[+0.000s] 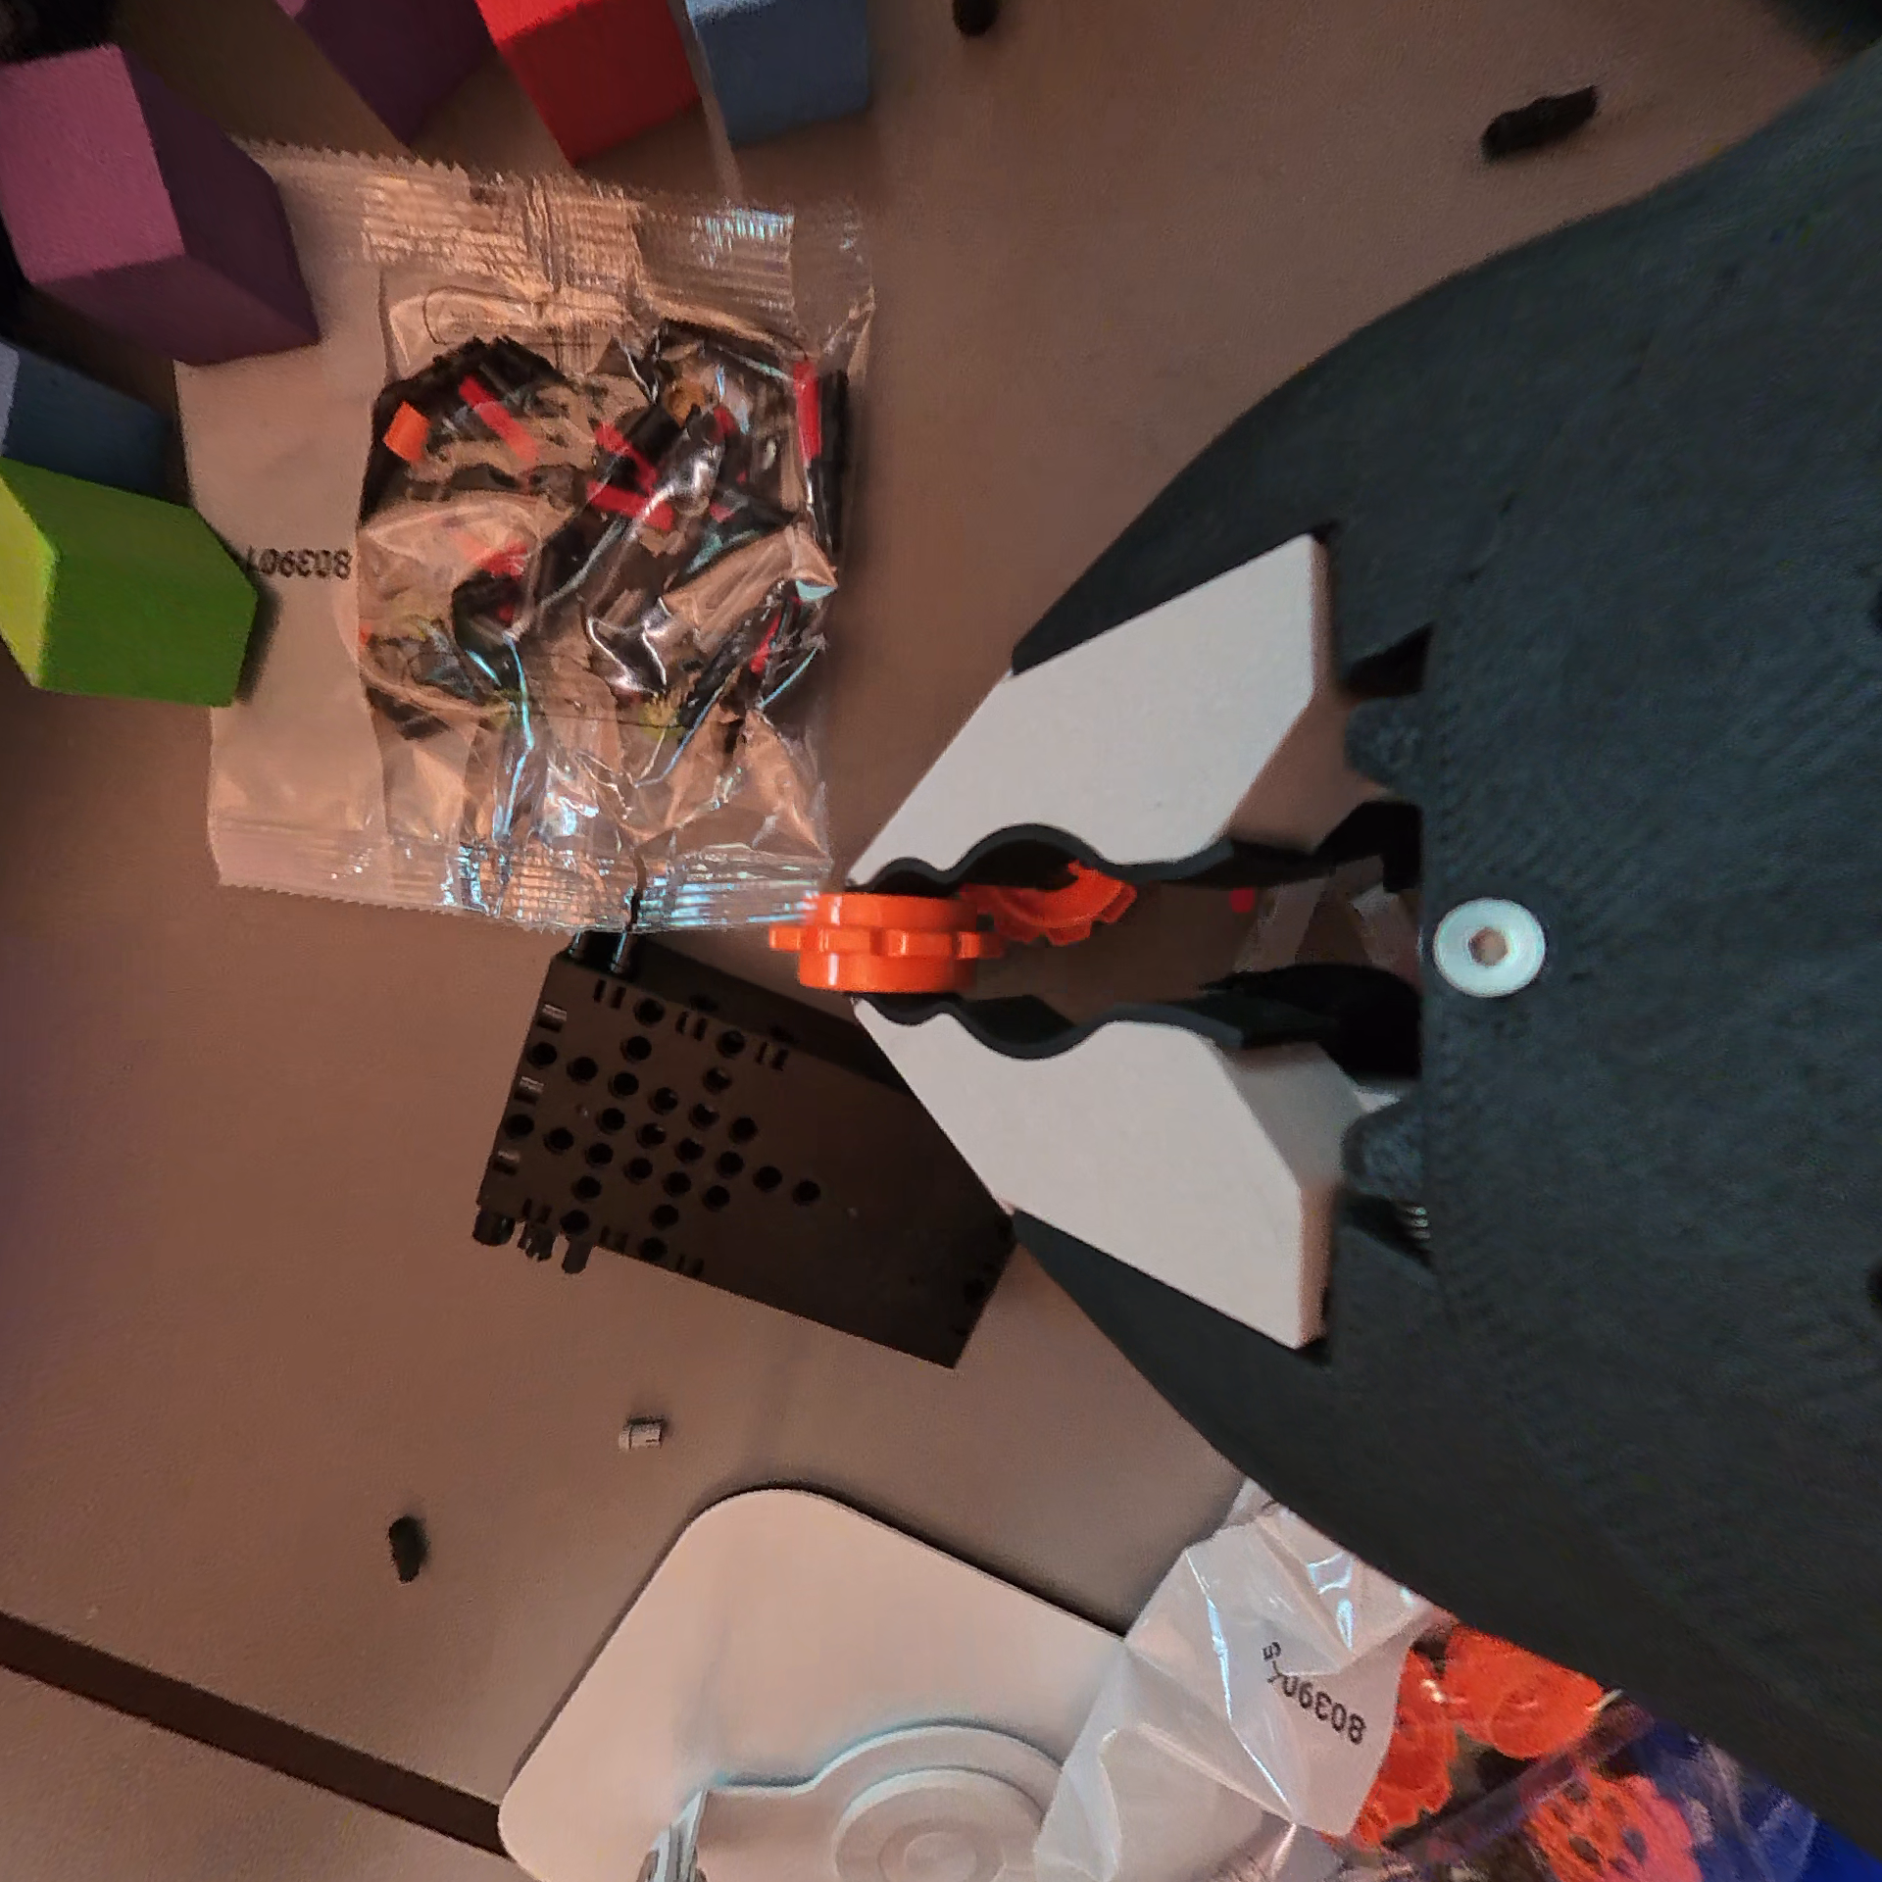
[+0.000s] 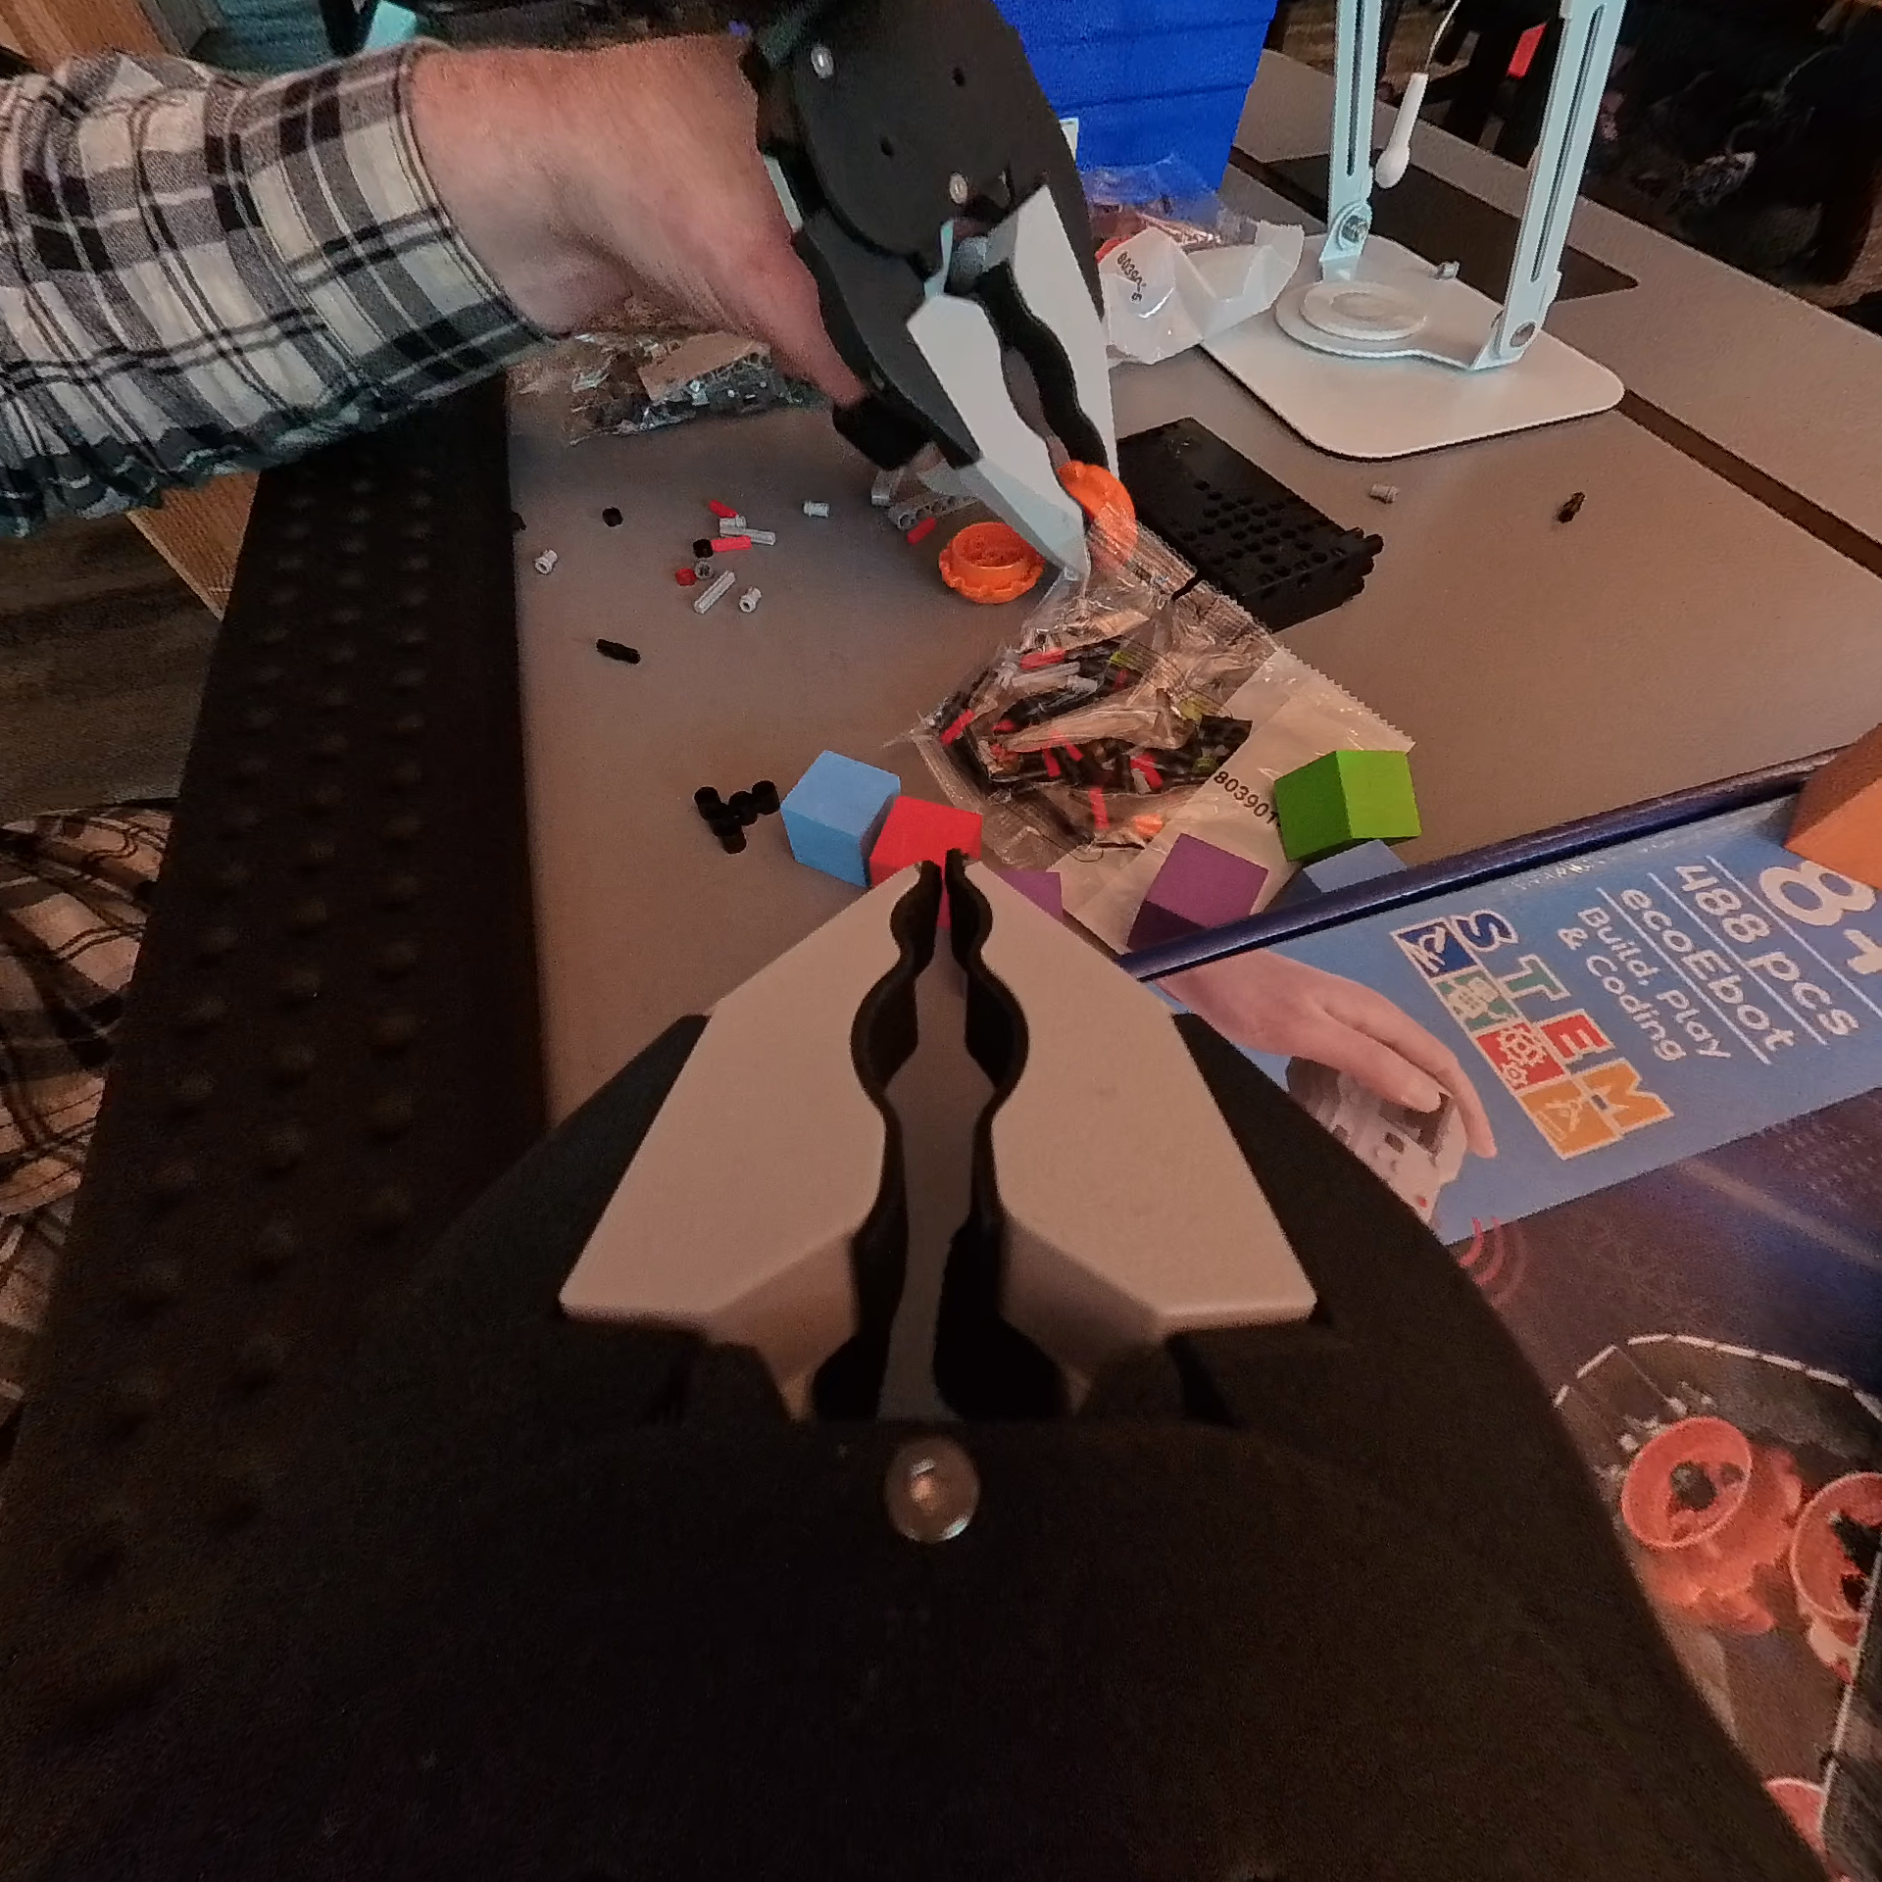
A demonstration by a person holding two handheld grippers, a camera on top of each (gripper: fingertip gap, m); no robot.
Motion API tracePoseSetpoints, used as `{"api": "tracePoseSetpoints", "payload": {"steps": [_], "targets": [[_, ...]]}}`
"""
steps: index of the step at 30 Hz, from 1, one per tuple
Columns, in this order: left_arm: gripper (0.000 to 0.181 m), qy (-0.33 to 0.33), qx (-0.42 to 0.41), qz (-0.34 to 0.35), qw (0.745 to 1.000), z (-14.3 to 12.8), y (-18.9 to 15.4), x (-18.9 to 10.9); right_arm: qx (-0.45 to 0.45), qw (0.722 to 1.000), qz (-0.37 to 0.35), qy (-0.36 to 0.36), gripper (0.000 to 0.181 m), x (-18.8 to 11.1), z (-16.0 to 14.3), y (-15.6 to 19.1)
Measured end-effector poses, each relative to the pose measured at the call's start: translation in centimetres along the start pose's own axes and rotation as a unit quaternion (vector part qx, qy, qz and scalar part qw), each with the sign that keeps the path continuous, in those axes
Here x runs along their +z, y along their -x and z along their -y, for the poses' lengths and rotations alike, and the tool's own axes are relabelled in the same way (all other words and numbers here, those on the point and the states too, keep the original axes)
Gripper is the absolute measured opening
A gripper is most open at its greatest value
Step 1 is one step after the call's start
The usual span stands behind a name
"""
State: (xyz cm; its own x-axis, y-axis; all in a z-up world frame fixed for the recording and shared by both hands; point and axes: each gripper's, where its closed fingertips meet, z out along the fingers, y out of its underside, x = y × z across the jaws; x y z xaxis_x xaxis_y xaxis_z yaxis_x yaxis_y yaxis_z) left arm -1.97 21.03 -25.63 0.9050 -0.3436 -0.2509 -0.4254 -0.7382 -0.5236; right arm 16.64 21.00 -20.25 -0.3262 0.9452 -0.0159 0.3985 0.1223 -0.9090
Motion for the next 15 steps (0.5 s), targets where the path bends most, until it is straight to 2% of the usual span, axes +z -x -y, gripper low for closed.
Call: {"api": "tracePoseSetpoints", "payload": {"steps": [4,8,13,15], "targets": [[0.014,-0.043,-0.026,-0.037,0.998,0.6,-0.2,-2.6,0.0,1.0,0.002,-0.001,0.0,-0.1,0.0,0.1],[0.014,-0.036,-0.019,-0.048,0.998,-0.6,-1.0,-3.8,-0.002,1.0,0.003,-0.002,0.0,-0.1,0.1,0.2],[0.014,-0.032,-0.044,-0.18,0.982,-2.1,-6.2,-5.3,-0.002,1.0,0.003,-0.003,0.0,-0.1,0.1,0.3],[0.014,-0.018,-0.044,-0.208,0.977,-2.9,-7.9,-5.0,-0.003,1.0,0.004,-0.003,0.0,-0.1,0.2,0.3]]}}
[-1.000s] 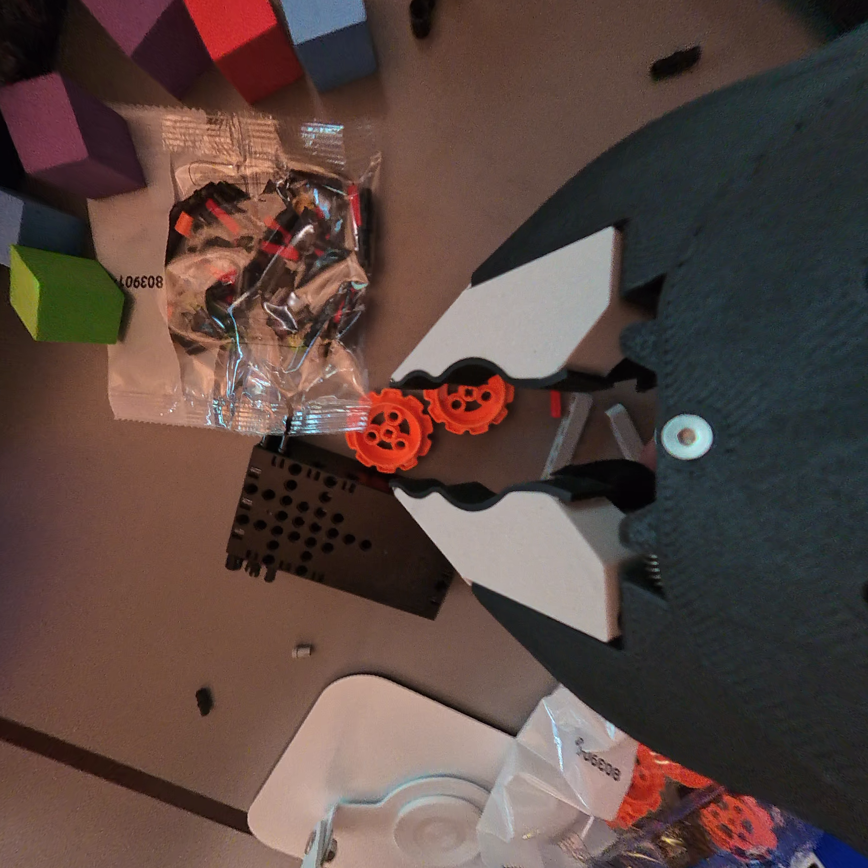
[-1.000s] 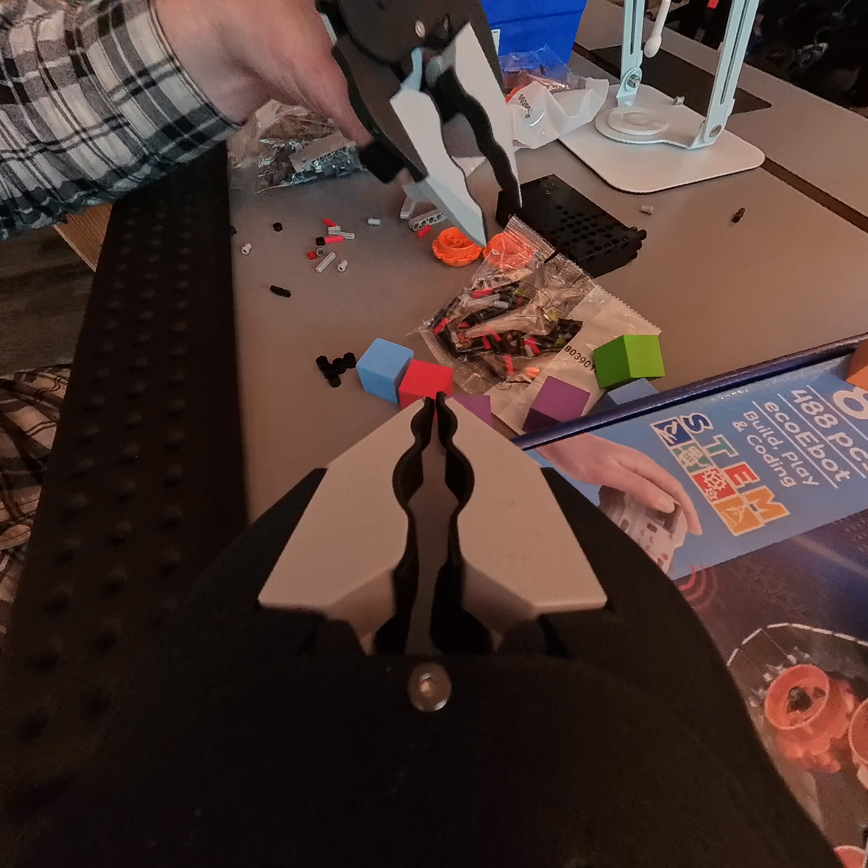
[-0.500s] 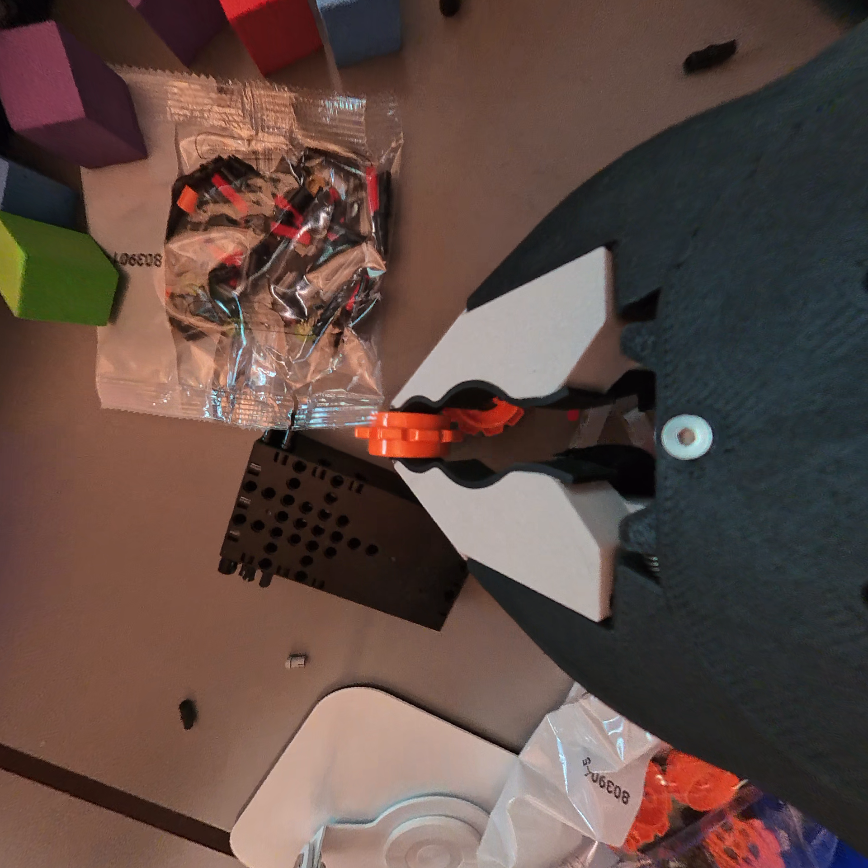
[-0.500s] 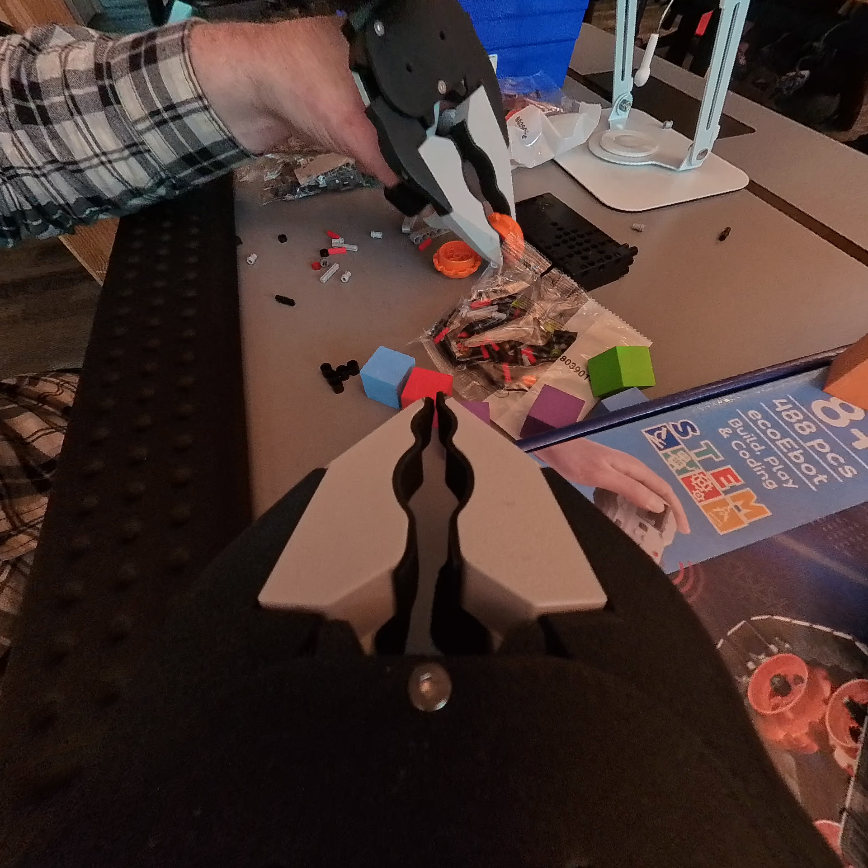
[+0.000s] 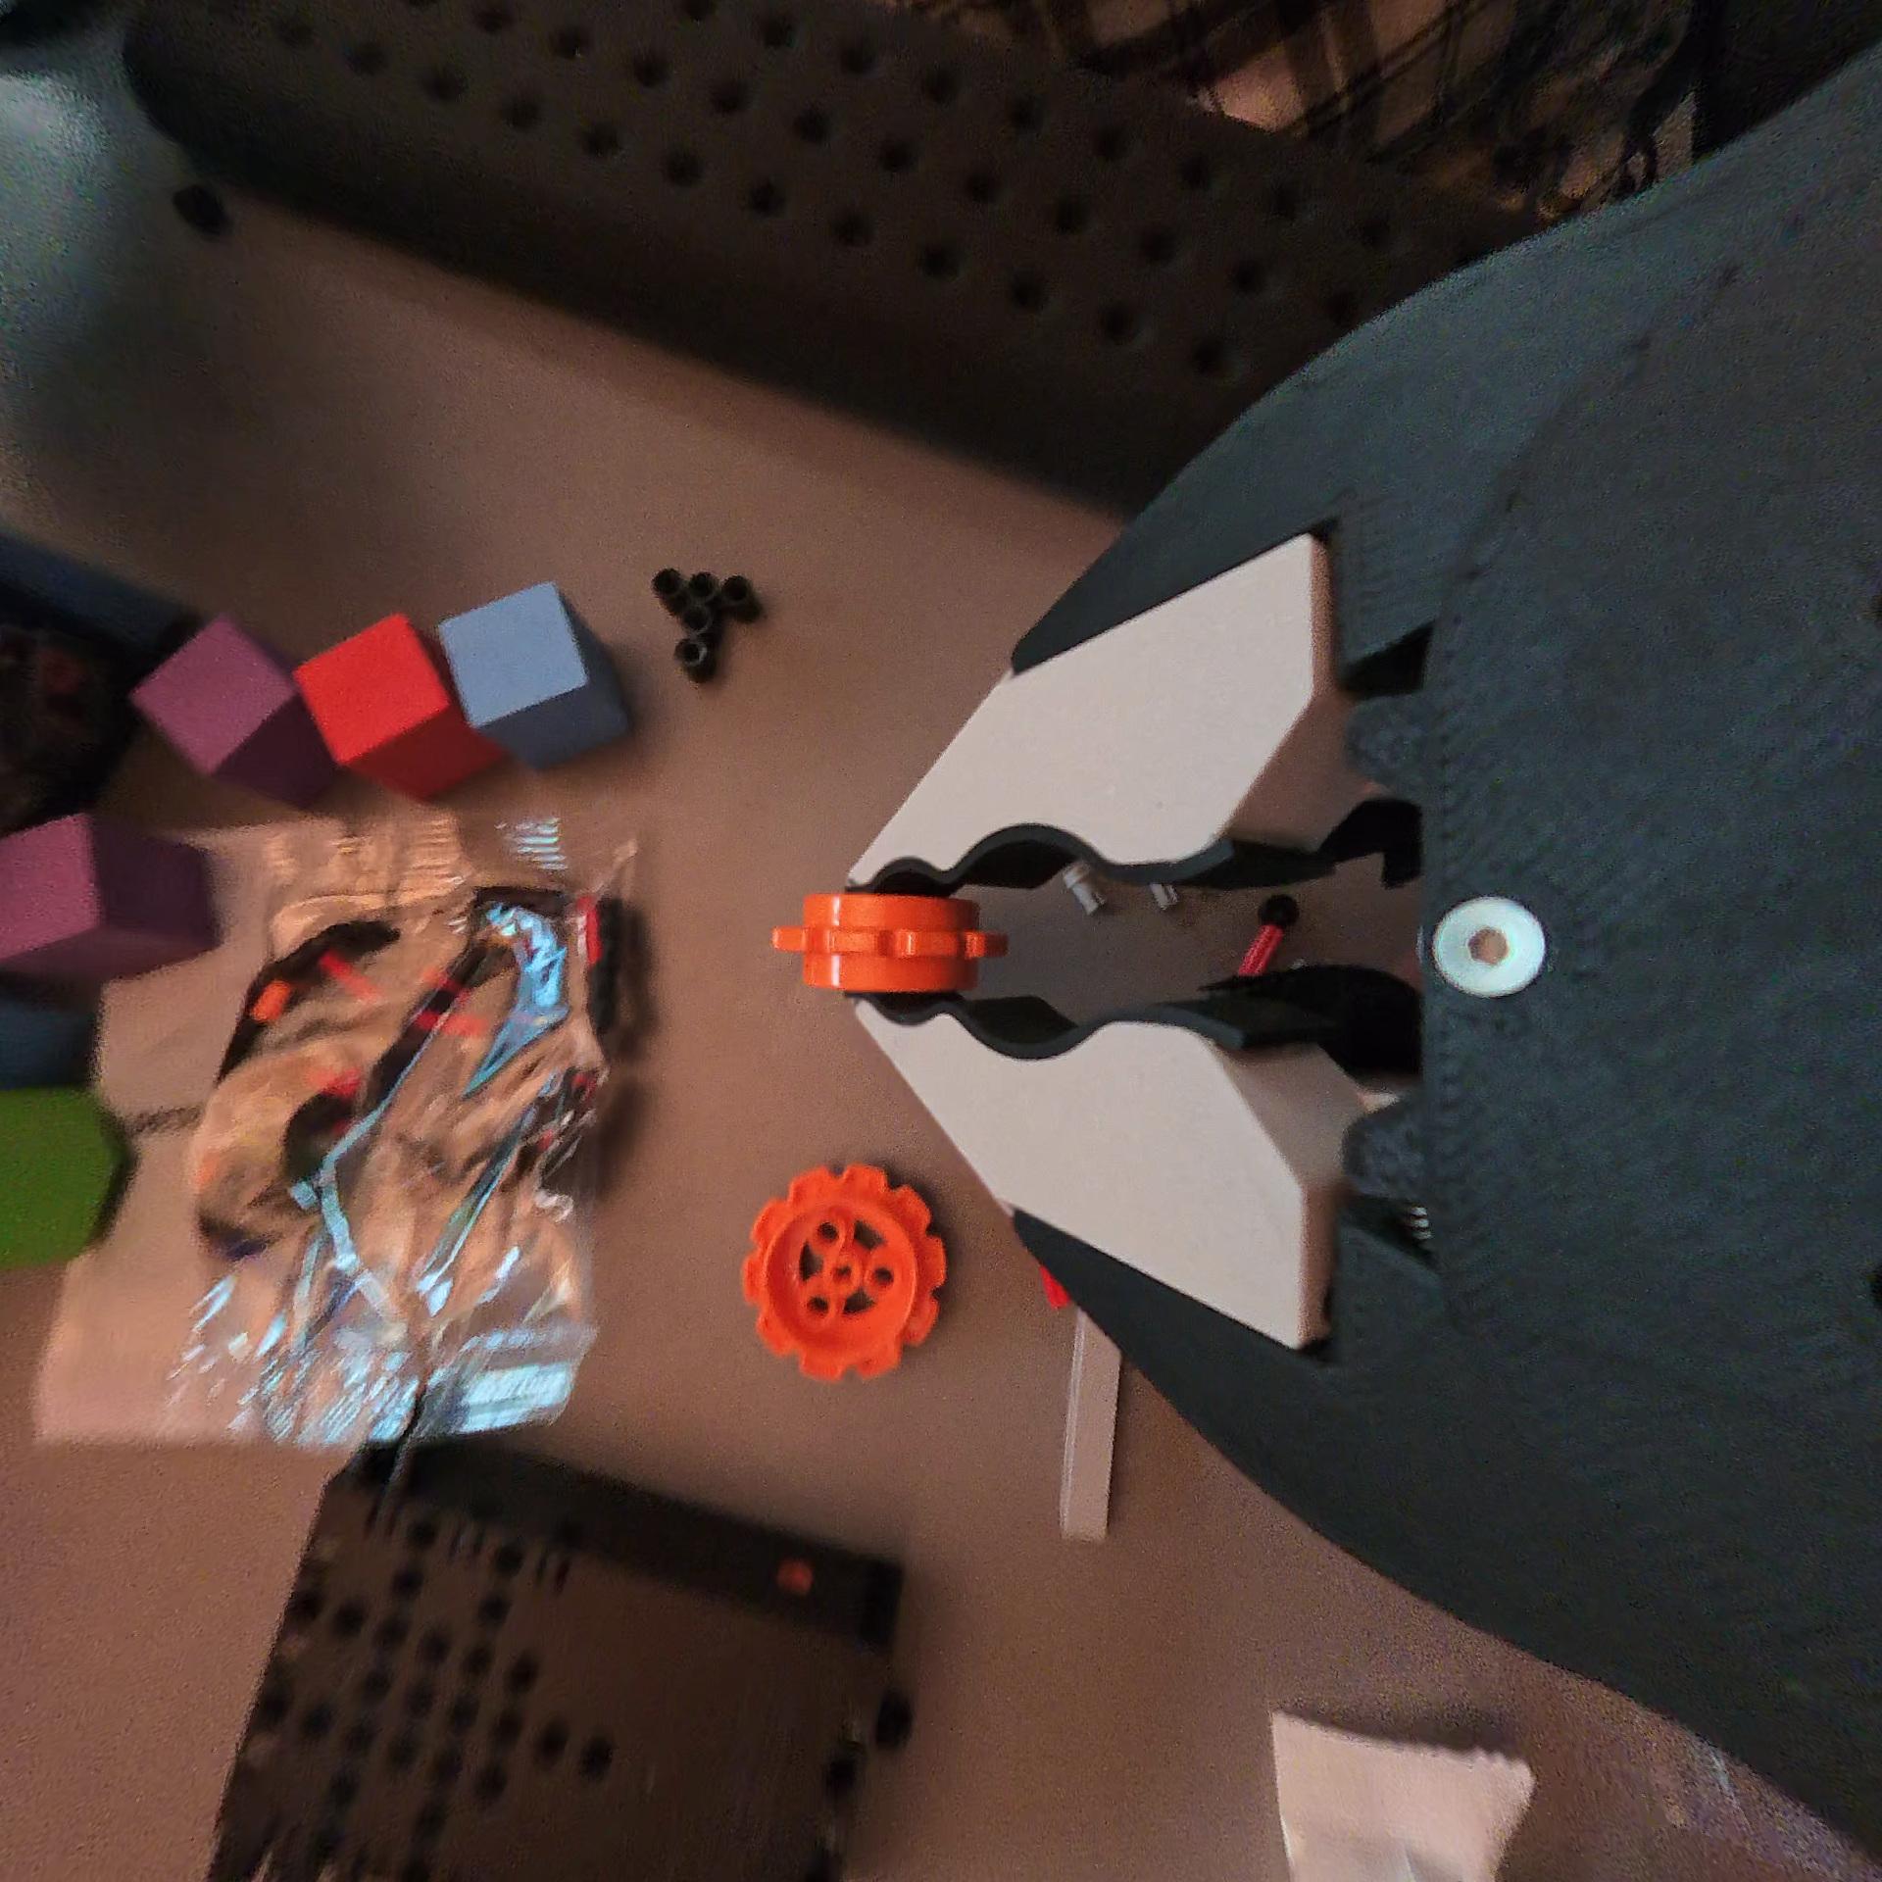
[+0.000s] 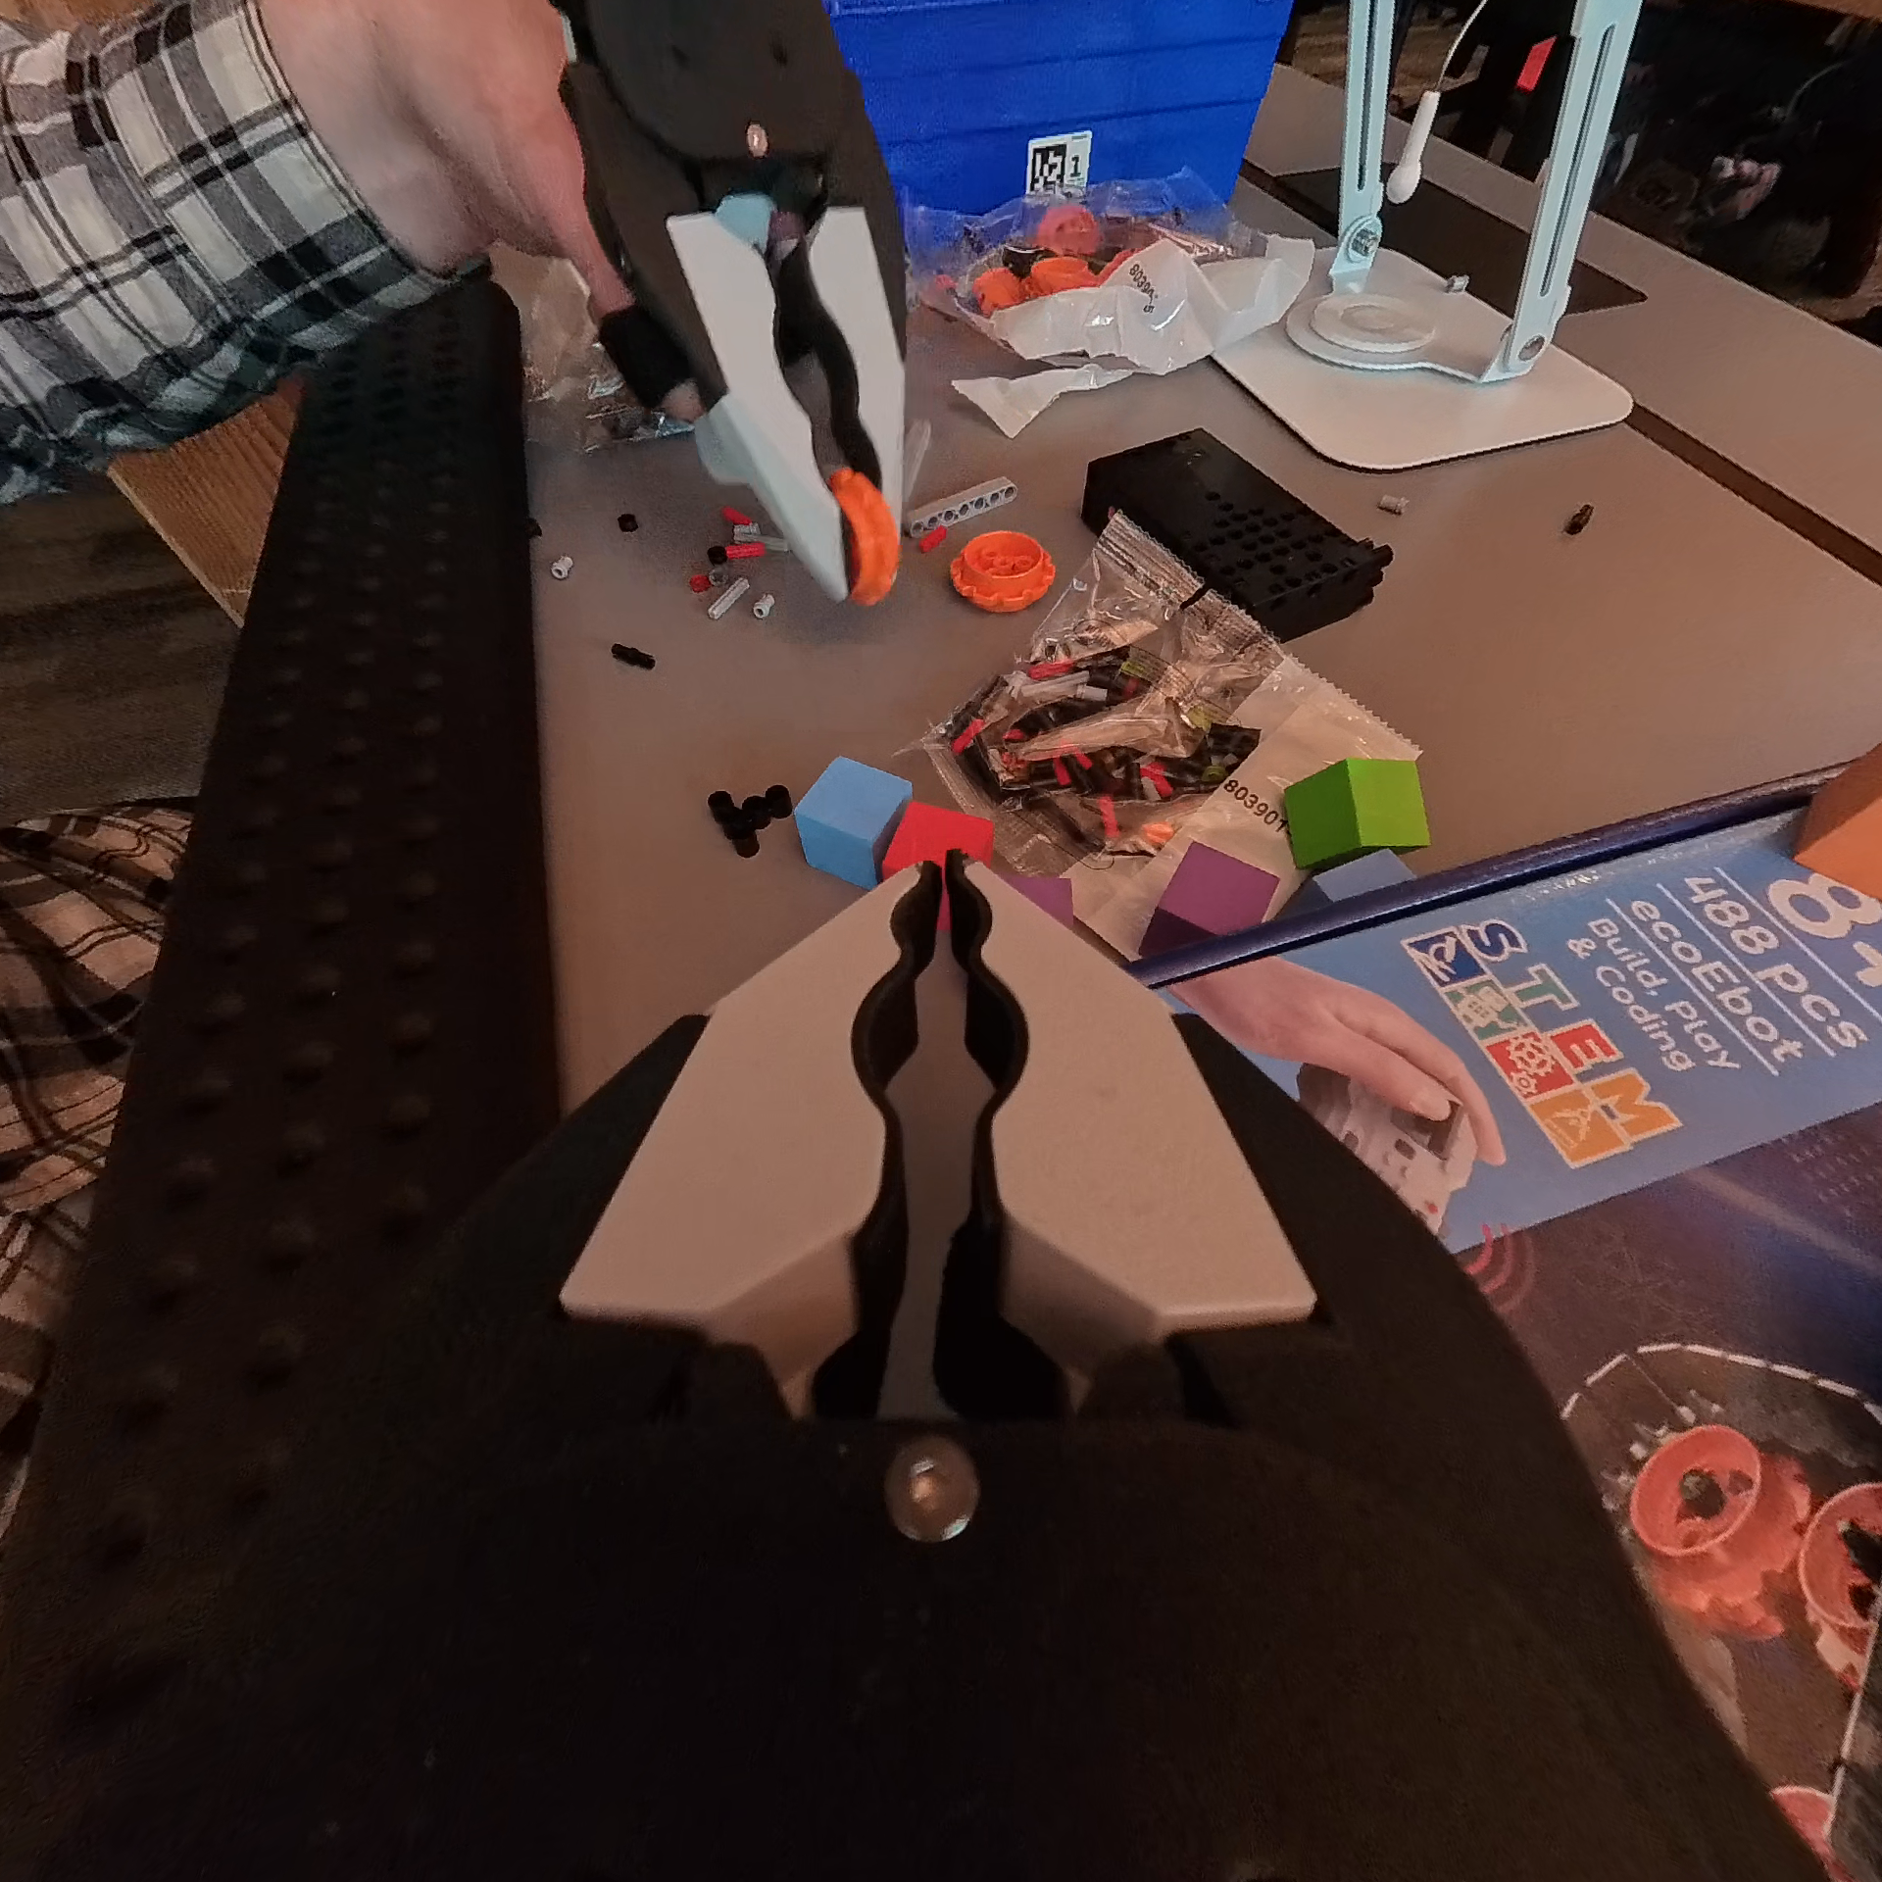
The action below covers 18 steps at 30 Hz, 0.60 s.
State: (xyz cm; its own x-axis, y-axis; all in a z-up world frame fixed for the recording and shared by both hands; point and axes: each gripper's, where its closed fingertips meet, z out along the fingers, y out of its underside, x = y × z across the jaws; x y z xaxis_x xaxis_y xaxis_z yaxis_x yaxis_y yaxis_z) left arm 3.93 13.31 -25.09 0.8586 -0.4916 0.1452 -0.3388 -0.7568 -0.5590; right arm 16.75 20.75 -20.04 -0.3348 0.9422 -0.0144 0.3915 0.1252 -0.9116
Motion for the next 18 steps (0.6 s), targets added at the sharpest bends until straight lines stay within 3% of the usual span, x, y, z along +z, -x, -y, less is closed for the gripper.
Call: {"api": "tracePoseSetpoints", "payload": {"steps": [5,10,13,15,18], "targets": [[0.029,0.012,-0.022,0.022,0.999,-1.5,0.6,1.1,0.0,1.0,0.002,0.004,0.0,0.1,-0.2,0.1],[0.045,-0.03,-0.026,0.104,0.994,-1.1,2.5,-0.9,0.002,1.0,0.0,-0.002,0.0,-0.1,0.0,0.0],[0.038,-0.033,-0.008,0.134,0.99,-1.4,2.2,-1.8,0.0,1.0,0.002,-0.001,0.0,0.0,0.0,0.1],[0.02,-0.037,0.007,0.148,0.988,-1.4,2.1,-1.8,-0.001,1.0,0.004,-0.001,0.0,0.0,0.1,0.2],[0.008,-0.04,0.01,0.15,0.988,-1.0,2.0,-1.6,-0.003,1.0,0.004,0.0,0.0,0.0,0.0,0.3]]}}
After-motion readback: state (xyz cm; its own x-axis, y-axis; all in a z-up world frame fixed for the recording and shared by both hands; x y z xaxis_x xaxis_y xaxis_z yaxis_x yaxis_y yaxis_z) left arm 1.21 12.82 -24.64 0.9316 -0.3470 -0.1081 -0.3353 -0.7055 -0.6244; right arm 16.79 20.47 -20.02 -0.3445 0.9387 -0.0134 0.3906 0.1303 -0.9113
